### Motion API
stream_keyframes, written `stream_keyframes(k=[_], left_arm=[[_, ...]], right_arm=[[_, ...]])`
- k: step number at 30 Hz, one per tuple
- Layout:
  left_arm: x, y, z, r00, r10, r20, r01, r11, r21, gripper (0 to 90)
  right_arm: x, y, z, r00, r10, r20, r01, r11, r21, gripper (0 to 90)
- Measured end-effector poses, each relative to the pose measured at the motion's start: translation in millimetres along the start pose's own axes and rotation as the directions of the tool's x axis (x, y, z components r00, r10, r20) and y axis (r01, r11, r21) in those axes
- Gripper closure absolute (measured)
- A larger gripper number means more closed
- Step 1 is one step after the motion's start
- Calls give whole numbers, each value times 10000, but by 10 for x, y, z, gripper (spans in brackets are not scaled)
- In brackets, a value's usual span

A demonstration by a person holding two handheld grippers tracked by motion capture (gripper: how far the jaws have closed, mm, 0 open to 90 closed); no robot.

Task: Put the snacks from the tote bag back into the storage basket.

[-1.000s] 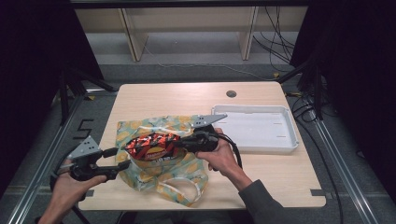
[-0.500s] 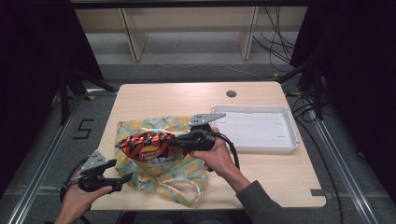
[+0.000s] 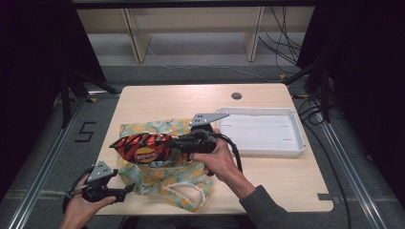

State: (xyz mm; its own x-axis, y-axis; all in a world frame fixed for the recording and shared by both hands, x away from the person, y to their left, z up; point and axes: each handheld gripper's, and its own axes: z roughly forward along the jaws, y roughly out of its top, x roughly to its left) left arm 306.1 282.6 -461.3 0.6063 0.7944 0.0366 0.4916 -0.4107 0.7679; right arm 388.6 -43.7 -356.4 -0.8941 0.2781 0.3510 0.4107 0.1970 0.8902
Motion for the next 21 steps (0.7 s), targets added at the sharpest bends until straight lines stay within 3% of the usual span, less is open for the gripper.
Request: stream_keyframes(k=[2, 3, 4, 6, 13, 14, 15, 16, 19, 21], left_arm=[[58, 7, -42, 9979, 646, 95, -650, 9968, 455, 172], [32, -5, -23, 9998, 212, 17, -212, 9996, 187, 172], [0, -17, -24, 9997, -252, 0, 252, 9995, 163, 172], [-12, -25, -16, 9991, -395, 137, 394, 9992, 71, 172], [-11, -32, -24, 9993, -357, 63, 355, 9990, 255, 172], [25, -22, -41, 9998, 175, 136, -181, 9986, 492, 172], [24, -22, -36, 9998, 171, 143, -177, 9990, 421, 173], [-8, -30, -20, 9996, -268, 113, 266, 9995, 184, 174], [-9, -34, -23, 9995, -300, 71, 298, 9993, 230, 174], [-2, -34, -30, 9998, -185, 52, 184, 9995, 265, 174]], right_arm=[[17, 60, -17, 9999, -85, -143, 84, 9999, -54, 900], [38, 87, -34, 9999, 50, -110, -50, 10000, -46, 900], [38, 118, -41, 9998, -122, -156, 120, 9999, -98, 900], [72, 172, -76, 10000, 28, -94, -29, 9999, -96, 900], [121, 341, -177, 9997, -218, -143, 213, 9993, -323, 900], [134, 362, -197, 9999, -123, -100, 120, 9995, -277, 900], [131, 383, -206, 9996, -220, -176, 213, 9991, -359, 900], [145, 402, -227, 9999, -146, -74, 143, 9993, -338, 900], [132, 455, -264, 9990, -447, -59, 443, 9978, -491, 900], [137, 485, -313, 9993, -345, 134, 351, 9985, -427, 900]])
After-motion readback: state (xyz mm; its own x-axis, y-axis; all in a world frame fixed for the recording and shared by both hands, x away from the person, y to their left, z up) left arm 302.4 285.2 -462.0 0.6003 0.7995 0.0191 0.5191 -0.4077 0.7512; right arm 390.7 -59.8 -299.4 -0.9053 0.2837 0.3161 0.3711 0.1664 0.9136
